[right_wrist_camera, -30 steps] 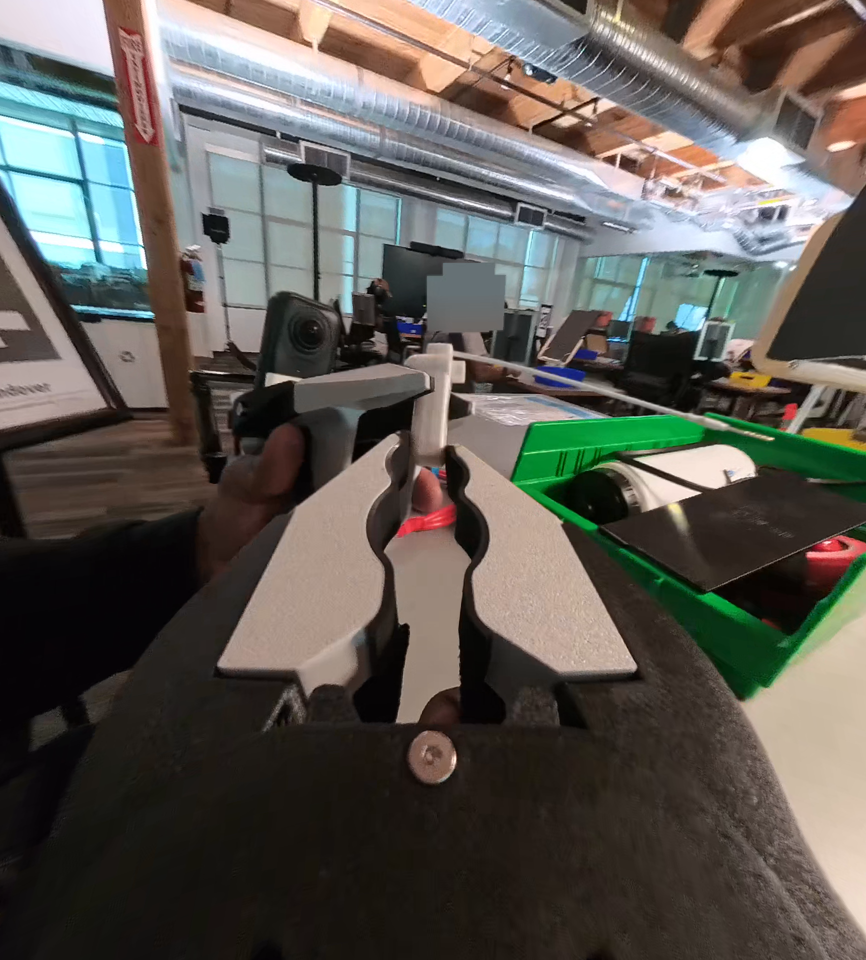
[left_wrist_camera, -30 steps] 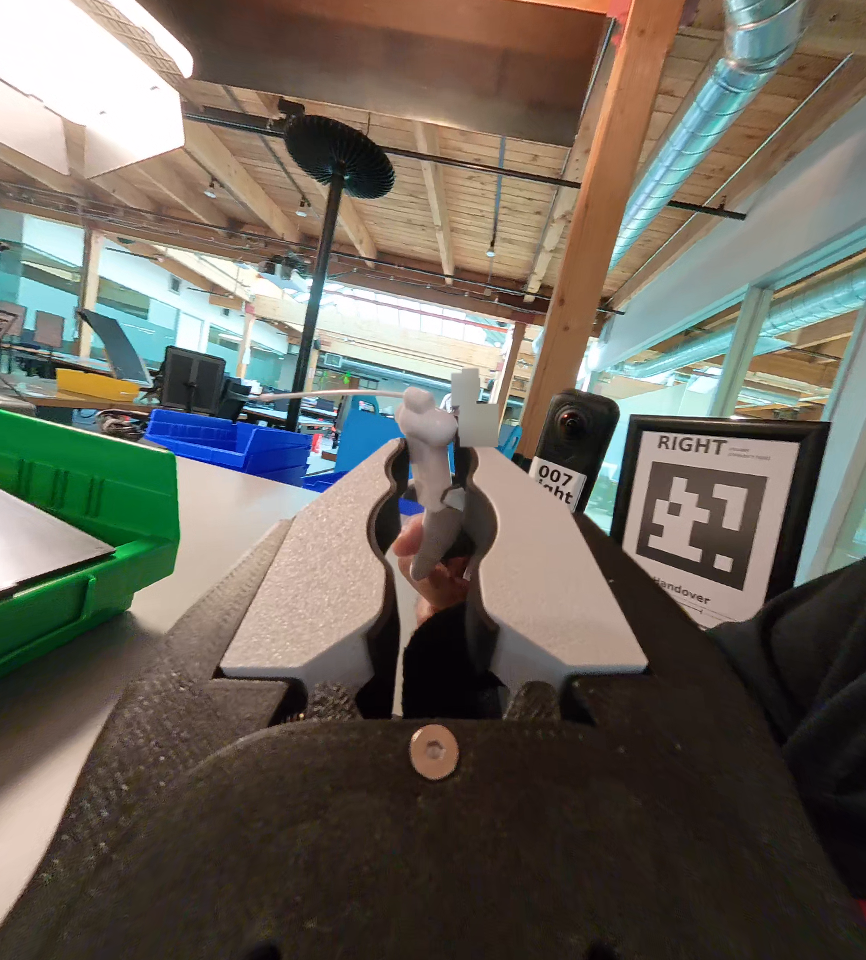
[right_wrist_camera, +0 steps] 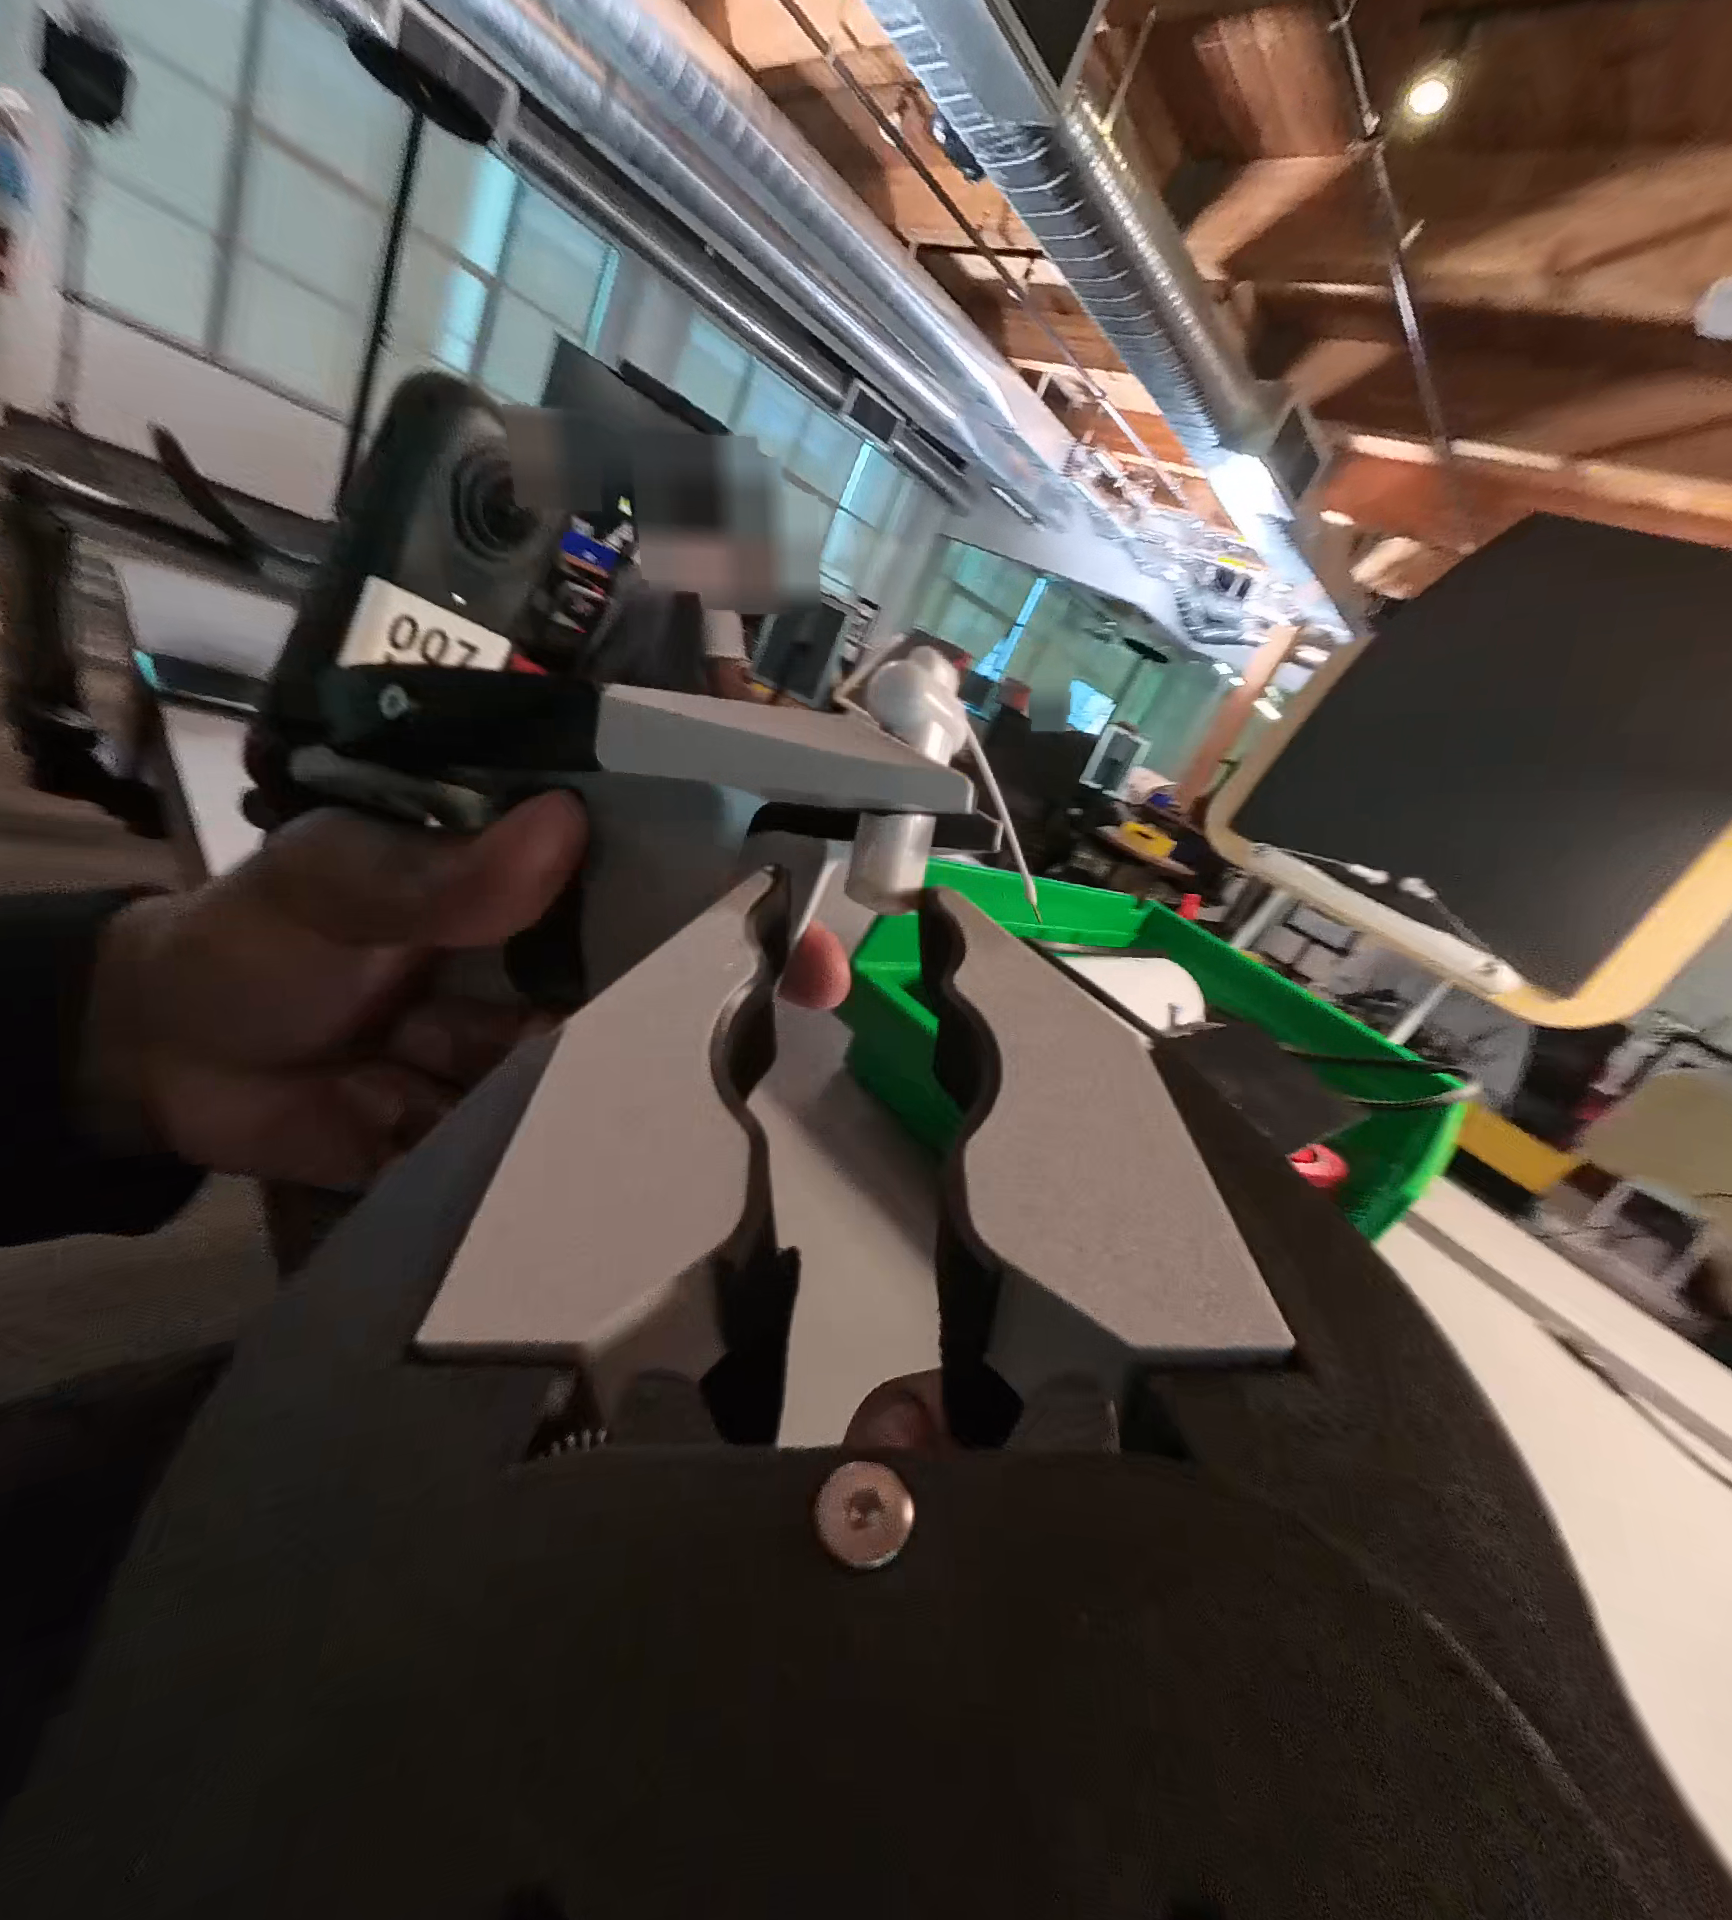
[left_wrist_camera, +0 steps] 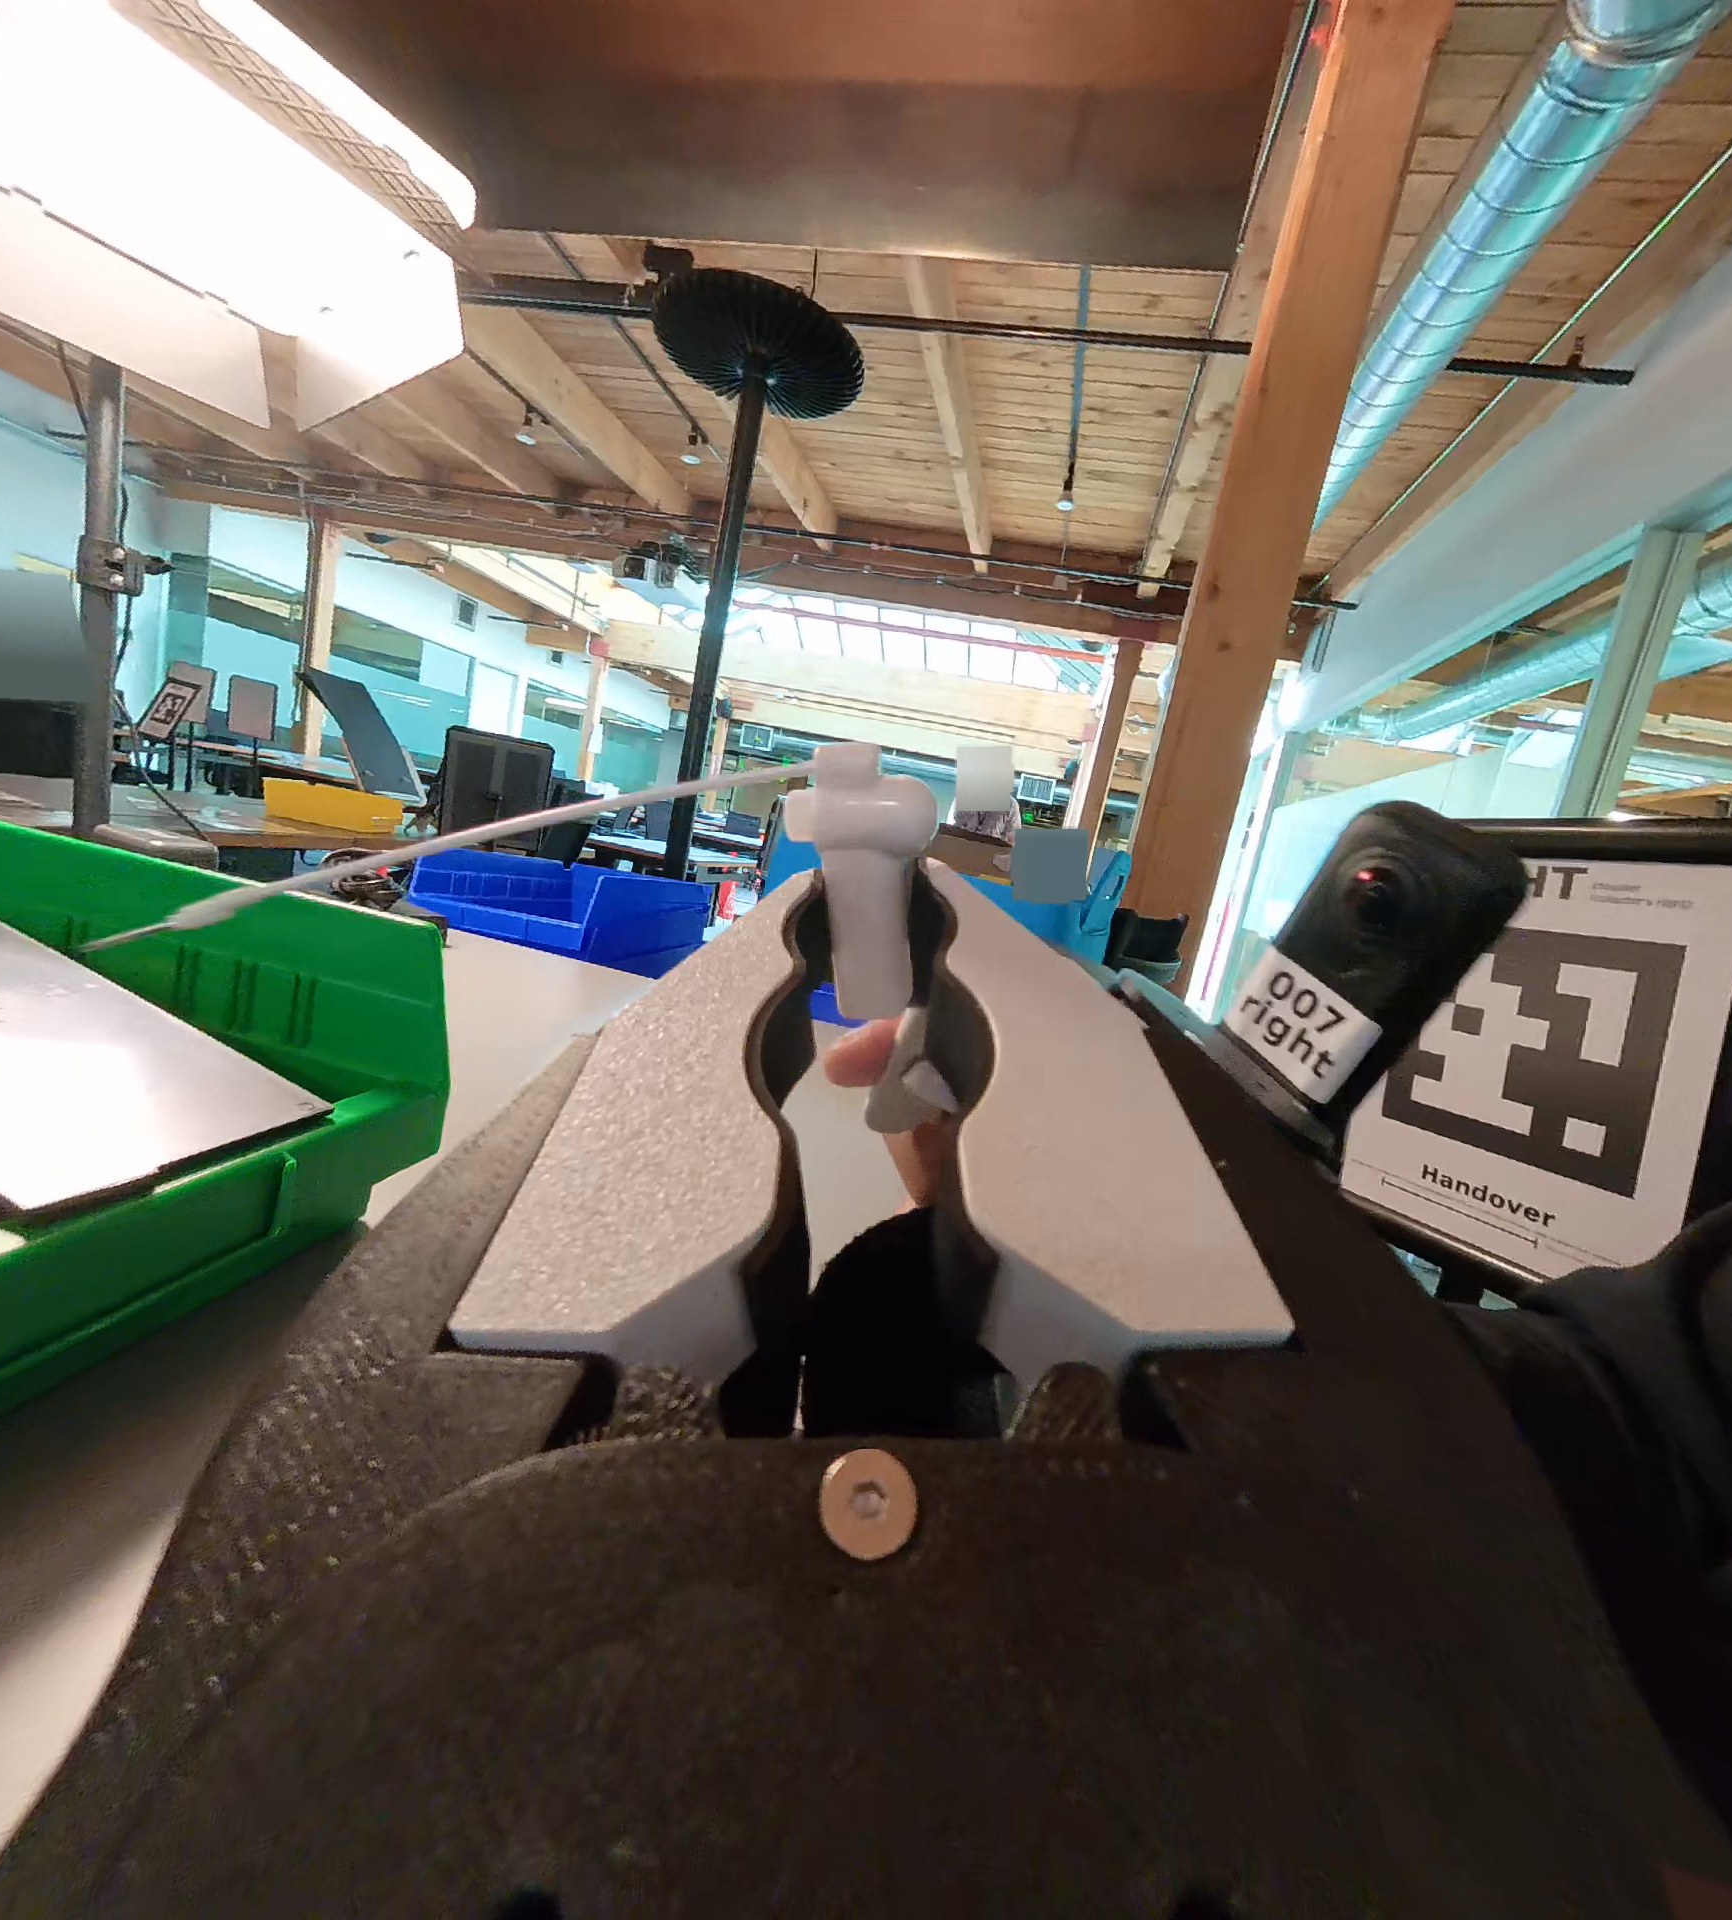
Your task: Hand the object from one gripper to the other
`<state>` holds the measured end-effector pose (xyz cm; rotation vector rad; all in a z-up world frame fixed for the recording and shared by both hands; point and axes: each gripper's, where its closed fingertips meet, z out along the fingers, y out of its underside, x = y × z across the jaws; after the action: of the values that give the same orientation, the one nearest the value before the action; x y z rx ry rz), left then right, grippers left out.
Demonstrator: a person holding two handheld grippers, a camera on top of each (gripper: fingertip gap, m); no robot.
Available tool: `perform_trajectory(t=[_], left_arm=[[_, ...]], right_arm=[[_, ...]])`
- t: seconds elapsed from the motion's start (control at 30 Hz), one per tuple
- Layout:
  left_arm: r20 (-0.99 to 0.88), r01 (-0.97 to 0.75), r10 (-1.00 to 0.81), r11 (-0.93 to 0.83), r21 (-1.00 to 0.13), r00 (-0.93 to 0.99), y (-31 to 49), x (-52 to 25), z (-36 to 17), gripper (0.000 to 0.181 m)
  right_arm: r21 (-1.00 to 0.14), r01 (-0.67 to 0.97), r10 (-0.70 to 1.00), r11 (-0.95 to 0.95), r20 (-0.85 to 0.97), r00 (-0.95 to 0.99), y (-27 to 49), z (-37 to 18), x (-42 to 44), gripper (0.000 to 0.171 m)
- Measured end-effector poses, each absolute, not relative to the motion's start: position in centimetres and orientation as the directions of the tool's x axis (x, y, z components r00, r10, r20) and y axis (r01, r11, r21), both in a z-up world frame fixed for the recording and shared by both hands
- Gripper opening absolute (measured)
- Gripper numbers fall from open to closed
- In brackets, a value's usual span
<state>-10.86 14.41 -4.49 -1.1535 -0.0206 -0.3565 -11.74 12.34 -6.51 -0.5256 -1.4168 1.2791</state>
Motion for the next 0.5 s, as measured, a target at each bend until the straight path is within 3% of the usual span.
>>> perform_trajectory(t=[0.07,0.13,0.37,0.5], left_arm=[[0.192,0.277,-0.258,0.352,-0.894,0.947,14.5,-10.8,-4.5,0.014],[0.185,0.265,-0.244,0.348,-0.899,0.952,14.6,-10.8,-4.6,0.014],[0.185,0.292,-0.310,0.348,-0.891,0.933,14.3,-10.1,-4.4,0.015],[0.140,0.235,-0.275,0.351,-0.906,0.951,14.4,-9.8,-4.5,0.016]], right_arm=[[-0.878,-0.310,0.862,0.364,0.444,-0.245,12.5,-6.7,-12.1,0.014],[-0.890,-0.301,0.870,0.342,0.421,-0.256,12.4,-6.7,-12.2,0.014],[-0.970,-0.243,0.857,0.023,0.144,-0.494,11.9,-6.2,-11.5,0.014],[-0.982,-0.184,0.818,-0.041,0.073,-0.570,12.0,-6.4,-11.3,0.015]])
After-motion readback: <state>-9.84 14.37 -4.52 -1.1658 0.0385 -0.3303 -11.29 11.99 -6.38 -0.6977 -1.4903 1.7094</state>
